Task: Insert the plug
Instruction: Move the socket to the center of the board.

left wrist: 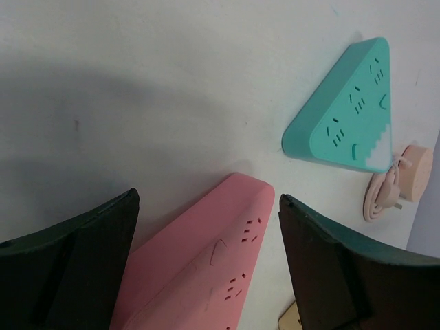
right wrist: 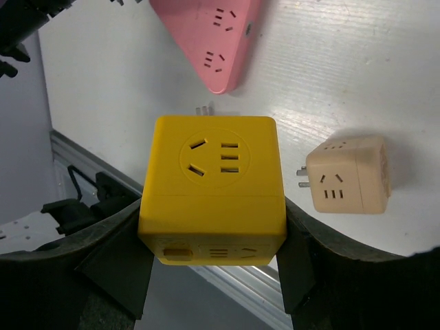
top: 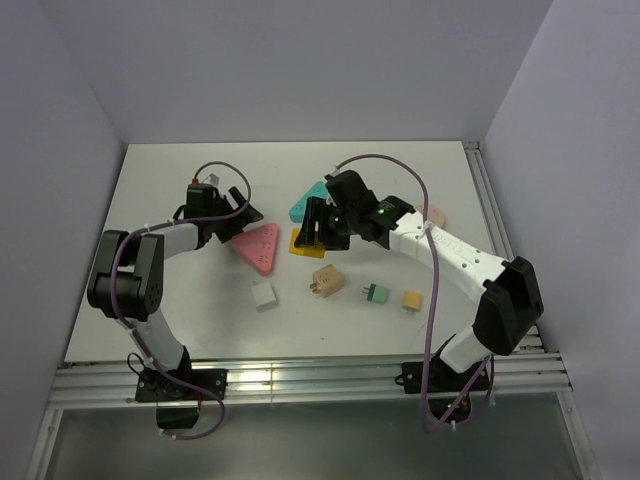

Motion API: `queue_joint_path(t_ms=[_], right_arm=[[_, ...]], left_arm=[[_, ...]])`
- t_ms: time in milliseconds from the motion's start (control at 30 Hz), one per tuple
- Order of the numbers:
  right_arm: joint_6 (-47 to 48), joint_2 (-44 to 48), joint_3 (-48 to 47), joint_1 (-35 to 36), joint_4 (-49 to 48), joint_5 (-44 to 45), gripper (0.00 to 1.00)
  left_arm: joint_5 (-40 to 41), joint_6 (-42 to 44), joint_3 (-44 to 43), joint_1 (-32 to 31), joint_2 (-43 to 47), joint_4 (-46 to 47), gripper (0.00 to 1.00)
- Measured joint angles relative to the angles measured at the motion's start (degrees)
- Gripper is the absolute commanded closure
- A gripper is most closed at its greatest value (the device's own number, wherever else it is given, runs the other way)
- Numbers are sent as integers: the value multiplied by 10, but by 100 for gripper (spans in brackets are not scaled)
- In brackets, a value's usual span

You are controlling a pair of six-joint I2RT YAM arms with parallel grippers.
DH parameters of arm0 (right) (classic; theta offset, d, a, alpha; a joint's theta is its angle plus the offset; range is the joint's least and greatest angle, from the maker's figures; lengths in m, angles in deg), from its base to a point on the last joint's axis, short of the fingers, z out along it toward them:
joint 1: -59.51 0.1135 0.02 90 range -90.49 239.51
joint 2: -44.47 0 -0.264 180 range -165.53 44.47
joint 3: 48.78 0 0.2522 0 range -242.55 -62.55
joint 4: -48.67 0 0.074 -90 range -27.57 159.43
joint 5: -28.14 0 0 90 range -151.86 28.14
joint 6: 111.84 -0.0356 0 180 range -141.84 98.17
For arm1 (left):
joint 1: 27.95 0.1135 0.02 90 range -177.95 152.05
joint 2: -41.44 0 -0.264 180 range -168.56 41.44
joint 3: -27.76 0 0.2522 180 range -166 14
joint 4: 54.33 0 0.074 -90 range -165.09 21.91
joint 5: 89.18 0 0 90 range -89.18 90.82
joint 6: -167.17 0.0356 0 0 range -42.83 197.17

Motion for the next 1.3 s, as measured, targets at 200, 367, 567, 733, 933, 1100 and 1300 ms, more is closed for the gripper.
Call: queue_joint_path(t_ms=[200, 367, 567, 733, 933, 1100, 1300], right_arm=[[-15, -13, -12, 0, 23, 57, 100], [-36, -15, -21, -1, 65, 95, 100], [-47, -49, -84, -6, 128, 97, 100], [-49, -67, -95, -16, 154, 80, 100], [-49, -89, -95, -28, 168, 54, 100], [-32, -116, -96, -30, 168, 42, 100], [23, -155, -117, -37, 165, 24, 100]], left_arm=[[3, 7, -7, -47, -20, 14, 14], [14, 1, 4, -90, -20, 45, 13], [28, -7, 27, -141, -10, 63, 13], [28, -11, 29, -165, -9, 77, 13], [28, -14, 31, -174, -9, 90, 13], [28, -15, 32, -183, -9, 102, 13], [23, -20, 21, -184, -30, 110, 15]])
